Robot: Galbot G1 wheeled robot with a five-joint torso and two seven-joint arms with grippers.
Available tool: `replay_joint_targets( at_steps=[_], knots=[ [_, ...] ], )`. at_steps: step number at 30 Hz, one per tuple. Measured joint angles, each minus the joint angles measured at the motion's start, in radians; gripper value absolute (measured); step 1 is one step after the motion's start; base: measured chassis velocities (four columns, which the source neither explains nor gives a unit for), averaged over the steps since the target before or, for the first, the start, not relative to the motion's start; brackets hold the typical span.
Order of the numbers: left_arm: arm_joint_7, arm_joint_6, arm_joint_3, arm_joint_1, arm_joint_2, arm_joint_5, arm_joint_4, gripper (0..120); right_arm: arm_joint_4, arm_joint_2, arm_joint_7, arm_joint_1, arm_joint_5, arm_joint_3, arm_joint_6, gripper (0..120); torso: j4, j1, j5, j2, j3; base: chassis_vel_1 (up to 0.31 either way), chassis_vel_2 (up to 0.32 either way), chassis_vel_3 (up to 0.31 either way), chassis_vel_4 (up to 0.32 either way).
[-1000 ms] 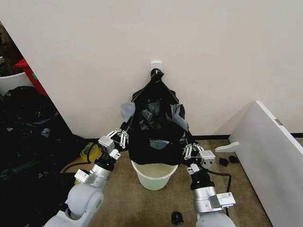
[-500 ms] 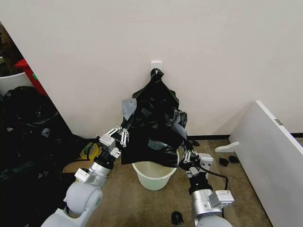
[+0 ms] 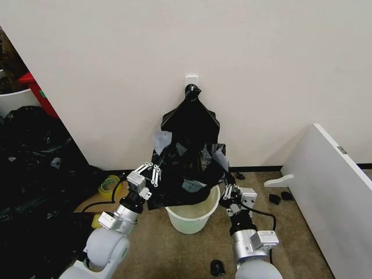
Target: Place the garbage bag over the trash bin.
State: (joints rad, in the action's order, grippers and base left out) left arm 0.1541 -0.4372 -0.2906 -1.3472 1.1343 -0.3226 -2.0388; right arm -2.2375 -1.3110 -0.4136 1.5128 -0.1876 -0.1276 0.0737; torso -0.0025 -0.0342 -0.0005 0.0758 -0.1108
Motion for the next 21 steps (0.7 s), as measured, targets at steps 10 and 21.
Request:
replay_joint_targets(
  at_steps=[10,21],
  knots=[
    [0.015,0.0,0.021,-0.014,0.023,-0.032,0.021,0,0.024,-0.007,0.008,-0.037,0.004,-0.024,0.017,0,-0.0001,0.0,-0.0001,0.0,0.0,0.0,0.0,0.0,0.0],
    [0.076,-0.047,0.027,-0.033,0.039,-0.002,0.075,0,0.107,-0.024,0.012,-0.06,0.007,-0.026,0.051,0,-0.0001,0.0,-0.0001,0.0,0.0,0.0,0.0,0.0,0.0]
  ],
)
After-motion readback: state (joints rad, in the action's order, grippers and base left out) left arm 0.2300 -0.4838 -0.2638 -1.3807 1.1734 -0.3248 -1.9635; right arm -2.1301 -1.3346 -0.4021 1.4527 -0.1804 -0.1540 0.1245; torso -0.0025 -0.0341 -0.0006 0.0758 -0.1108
